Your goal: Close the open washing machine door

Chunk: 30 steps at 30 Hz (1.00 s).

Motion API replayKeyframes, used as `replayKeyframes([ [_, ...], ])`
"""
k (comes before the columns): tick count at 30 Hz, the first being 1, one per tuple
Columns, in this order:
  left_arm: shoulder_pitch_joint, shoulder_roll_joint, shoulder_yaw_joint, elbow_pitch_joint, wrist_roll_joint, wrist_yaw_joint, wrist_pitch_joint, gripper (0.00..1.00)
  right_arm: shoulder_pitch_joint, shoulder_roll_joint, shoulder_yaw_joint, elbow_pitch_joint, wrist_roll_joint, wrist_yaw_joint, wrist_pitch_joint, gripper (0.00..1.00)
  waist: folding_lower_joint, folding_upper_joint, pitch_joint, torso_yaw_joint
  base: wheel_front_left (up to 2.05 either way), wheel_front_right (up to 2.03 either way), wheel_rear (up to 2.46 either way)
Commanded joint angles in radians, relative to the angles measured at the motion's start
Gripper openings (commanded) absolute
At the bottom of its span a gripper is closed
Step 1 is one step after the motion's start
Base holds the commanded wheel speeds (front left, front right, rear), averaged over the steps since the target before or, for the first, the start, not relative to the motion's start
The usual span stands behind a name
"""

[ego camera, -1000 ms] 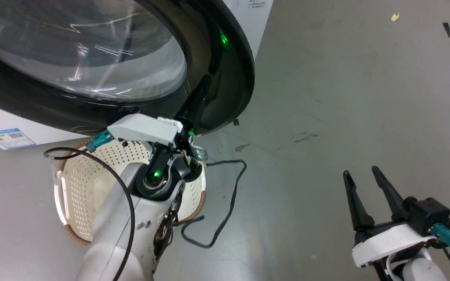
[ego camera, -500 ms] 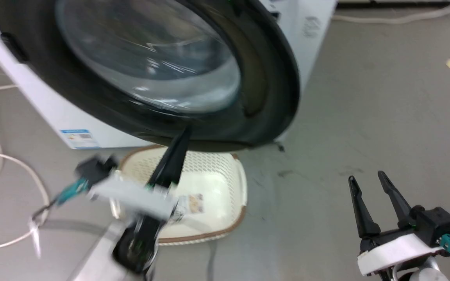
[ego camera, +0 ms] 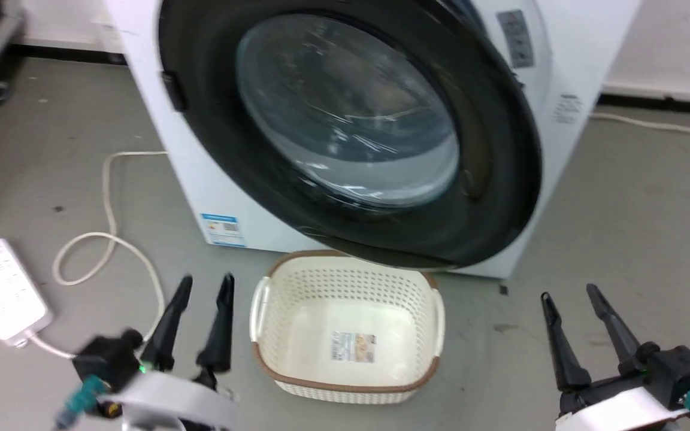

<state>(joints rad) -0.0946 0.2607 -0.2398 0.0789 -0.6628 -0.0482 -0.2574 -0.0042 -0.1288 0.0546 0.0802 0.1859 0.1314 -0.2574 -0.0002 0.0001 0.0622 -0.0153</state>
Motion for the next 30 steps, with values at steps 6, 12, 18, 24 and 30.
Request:
replayKeyframes([
  [6,0.096,-0.036,0.022,-0.054,0.359,0.095,-0.004,1.0,0.04,0.0,0.021,0.003,-0.011,-0.001,-0.004,1.0,0.0002,-0.0001,-0.038,0.062,0.0,0.0,0.0],
  [12,0.131,-0.047,0.0,-0.073,0.51,0.134,-0.004,1.0,0.038,-0.004,0.031,0.009,-0.011,-0.001,-0.004,1.0,0.0002,-0.0001,-0.018,0.079,0.0,0.0,0.0],
  [18,0.116,-0.076,-0.01,-0.087,0.542,0.127,-0.004,1.0,-0.005,-0.032,0.073,-0.006,0.036,-0.001,0.026,0.0,0.0002,-0.0001,0.046,0.101,0.0,0.0,0.0],
  [24,0.058,-0.103,-0.023,-0.089,0.57,0.116,-0.004,1.0,-0.145,-0.135,0.156,-0.042,0.083,-0.001,0.073,0.0,0.0002,-0.0001,0.145,0.133,0.0,0.0,0.0],
  [30,0.008,-0.133,-0.032,-0.087,0.589,0.111,-0.004,1.0,-0.343,-0.26,0.215,0.009,0.153,-0.001,0.143,0.0,0.0002,-0.0001,0.235,0.165,0.0,0.0,0.0],
])
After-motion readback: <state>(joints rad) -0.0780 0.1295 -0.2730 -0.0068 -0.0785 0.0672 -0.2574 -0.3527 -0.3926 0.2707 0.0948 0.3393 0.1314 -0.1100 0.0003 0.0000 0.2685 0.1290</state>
